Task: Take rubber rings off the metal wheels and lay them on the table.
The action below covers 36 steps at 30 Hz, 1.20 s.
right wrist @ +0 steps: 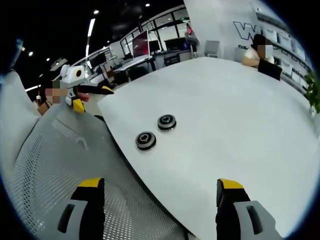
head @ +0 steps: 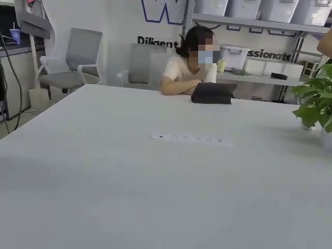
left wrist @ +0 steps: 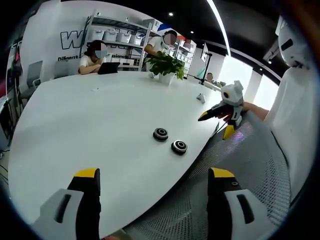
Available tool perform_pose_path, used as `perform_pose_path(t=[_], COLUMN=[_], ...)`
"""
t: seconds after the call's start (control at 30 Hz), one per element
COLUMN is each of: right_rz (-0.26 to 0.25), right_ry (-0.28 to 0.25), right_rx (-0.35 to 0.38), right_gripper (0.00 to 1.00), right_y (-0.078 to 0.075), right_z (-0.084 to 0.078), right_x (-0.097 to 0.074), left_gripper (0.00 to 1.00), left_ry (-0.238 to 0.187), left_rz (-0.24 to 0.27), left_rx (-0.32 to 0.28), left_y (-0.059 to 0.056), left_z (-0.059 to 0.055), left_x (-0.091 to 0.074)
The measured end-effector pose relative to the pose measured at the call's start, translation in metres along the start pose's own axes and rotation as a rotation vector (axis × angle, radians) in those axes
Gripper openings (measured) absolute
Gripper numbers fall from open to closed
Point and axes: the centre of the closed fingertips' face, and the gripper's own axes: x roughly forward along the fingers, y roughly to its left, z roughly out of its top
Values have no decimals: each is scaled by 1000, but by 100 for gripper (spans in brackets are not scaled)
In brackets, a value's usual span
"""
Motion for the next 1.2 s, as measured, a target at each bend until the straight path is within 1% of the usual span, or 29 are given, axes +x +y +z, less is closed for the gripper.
perform_pose_path(t=[0.13,0.3,0.67,0.97,1.2], right_rz=[-5,-5,-6,-8,3], right_ry=[-1,-17,-28,-60,-84], right_rx=[-9,-13,-40,-71,-107], right_gripper=[92,92,92,92,92], right_y=[-1,-1,-1,0,2], right_z=[2,7,20,39,57], right_x=[-1,-4,-6,-10,-7], left_gripper=[86,87,87,87,87], left_ry=[-17,-23,-42,-57,-70], left_rz=[-16,-21,-25,-29,-35], left_rx=[-1,3,23,58,92], left_y=[-3,-5,-4,-3,-3], left_z=[3,6,18,30,41], left_x=[0,0,-1,-1,-1])
